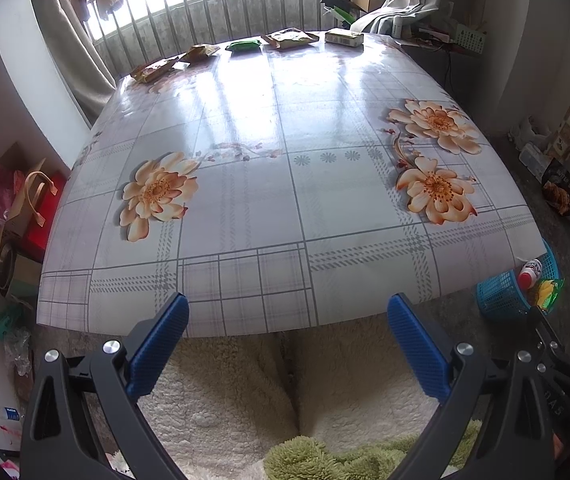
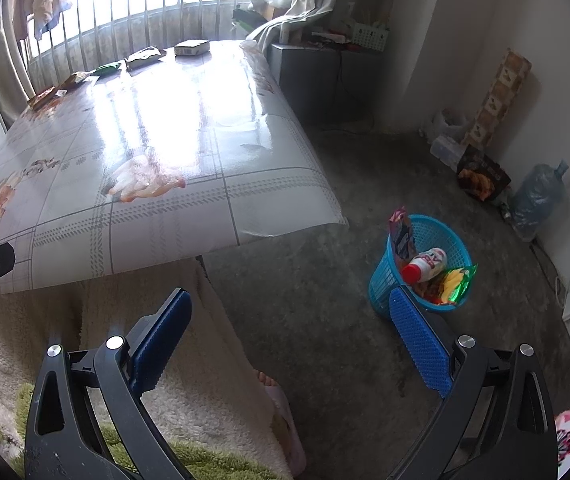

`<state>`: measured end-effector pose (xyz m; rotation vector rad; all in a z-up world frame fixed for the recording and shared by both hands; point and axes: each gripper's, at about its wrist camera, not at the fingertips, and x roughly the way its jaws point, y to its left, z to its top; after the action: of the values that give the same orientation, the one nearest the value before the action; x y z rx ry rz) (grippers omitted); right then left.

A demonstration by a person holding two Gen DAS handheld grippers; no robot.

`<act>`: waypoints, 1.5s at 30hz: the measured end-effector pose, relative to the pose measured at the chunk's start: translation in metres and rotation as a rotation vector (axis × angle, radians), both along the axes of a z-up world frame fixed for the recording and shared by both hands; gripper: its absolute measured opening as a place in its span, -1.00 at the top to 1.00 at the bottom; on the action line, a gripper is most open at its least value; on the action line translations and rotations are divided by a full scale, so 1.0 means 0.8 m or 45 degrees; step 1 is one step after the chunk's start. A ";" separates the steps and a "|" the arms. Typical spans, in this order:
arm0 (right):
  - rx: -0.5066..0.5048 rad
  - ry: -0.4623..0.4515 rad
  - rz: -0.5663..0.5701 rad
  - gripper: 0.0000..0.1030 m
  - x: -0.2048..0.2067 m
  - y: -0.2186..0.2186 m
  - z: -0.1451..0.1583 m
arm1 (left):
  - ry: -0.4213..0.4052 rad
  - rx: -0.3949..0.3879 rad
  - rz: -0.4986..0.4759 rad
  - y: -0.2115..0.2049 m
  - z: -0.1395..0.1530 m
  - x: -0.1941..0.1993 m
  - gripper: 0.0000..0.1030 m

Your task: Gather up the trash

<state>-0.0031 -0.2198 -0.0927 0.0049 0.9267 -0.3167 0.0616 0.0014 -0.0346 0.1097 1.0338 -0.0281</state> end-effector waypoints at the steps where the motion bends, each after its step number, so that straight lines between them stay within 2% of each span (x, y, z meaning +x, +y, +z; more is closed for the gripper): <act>1: 0.000 0.000 -0.001 -0.84 0.000 0.000 0.000 | 0.001 -0.001 0.001 0.000 0.000 0.000 -0.89; 45: -0.004 -0.006 0.013 -0.84 0.002 0.000 0.002 | -0.007 -0.010 0.006 0.001 0.003 -0.003 -0.89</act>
<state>-0.0018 -0.2197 -0.0915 -0.0022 0.9211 -0.3083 0.0594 0.0023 -0.0320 0.1004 1.0286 -0.0279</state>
